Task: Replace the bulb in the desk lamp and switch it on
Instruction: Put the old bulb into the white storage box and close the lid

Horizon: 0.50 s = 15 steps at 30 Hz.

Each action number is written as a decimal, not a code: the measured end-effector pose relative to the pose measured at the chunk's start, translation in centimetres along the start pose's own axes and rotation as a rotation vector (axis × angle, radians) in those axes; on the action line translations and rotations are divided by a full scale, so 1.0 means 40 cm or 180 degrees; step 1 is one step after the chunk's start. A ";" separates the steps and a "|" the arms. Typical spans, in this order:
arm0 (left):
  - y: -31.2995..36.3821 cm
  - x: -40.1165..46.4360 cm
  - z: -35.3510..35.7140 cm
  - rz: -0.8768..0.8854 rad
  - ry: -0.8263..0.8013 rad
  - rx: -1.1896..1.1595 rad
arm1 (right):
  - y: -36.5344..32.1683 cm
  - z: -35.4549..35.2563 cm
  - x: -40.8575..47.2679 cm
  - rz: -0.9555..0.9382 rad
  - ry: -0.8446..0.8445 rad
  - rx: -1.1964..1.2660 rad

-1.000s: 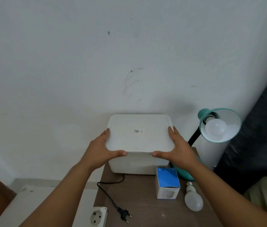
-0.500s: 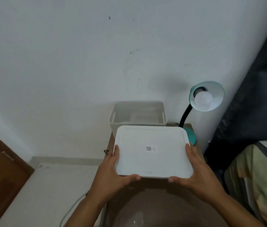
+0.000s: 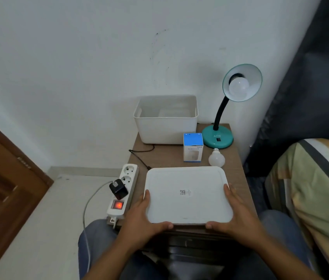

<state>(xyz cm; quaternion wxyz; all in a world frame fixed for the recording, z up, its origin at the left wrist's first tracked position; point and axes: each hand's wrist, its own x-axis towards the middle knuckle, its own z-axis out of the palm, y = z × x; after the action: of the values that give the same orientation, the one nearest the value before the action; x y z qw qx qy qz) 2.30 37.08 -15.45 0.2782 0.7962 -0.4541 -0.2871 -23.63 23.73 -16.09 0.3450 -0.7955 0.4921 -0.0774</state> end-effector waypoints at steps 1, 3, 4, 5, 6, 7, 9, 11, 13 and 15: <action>-0.002 0.002 0.005 -0.0034 -0.0039 0.0015 | 0.008 0.009 0.001 0.0034 -0.0002 -0.0010; -0.005 0.012 0.014 -0.0084 -0.0085 0.0059 | 0.019 0.024 0.008 0.0100 0.0000 -0.0053; -0.006 0.017 0.019 -0.0100 -0.0104 0.0100 | 0.026 0.032 0.010 0.0137 -0.0016 -0.0091; -0.006 0.023 0.023 -0.0120 -0.0119 0.0151 | 0.031 0.037 0.013 0.0173 -0.0038 -0.0121; -0.006 0.028 0.028 -0.0148 -0.0128 0.0202 | 0.037 0.042 0.016 0.0208 -0.0058 -0.0145; -0.006 0.031 0.033 -0.0174 -0.0141 0.0251 | 0.042 0.046 0.020 0.0236 -0.0058 -0.0170; -0.007 0.037 0.044 -0.0217 -0.0171 0.0349 | 0.051 0.052 0.027 0.0273 -0.0050 -0.0258; -0.014 0.041 0.057 -0.0223 -0.0169 0.0512 | 0.058 0.061 0.032 0.0257 -0.0037 -0.0349; -0.023 0.045 0.067 -0.0181 -0.0138 0.0748 | 0.063 0.073 0.032 0.0238 0.0000 -0.0418; -0.028 0.046 0.072 -0.0136 -0.0112 0.0933 | 0.068 0.087 0.029 0.0238 0.0067 -0.0454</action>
<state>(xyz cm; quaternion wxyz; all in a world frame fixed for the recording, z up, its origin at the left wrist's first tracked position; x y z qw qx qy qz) 1.65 35.41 -18.57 0.1449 0.8326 -0.4790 -0.2374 -23.39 23.65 -20.66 0.2850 -0.7982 0.5294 -0.0376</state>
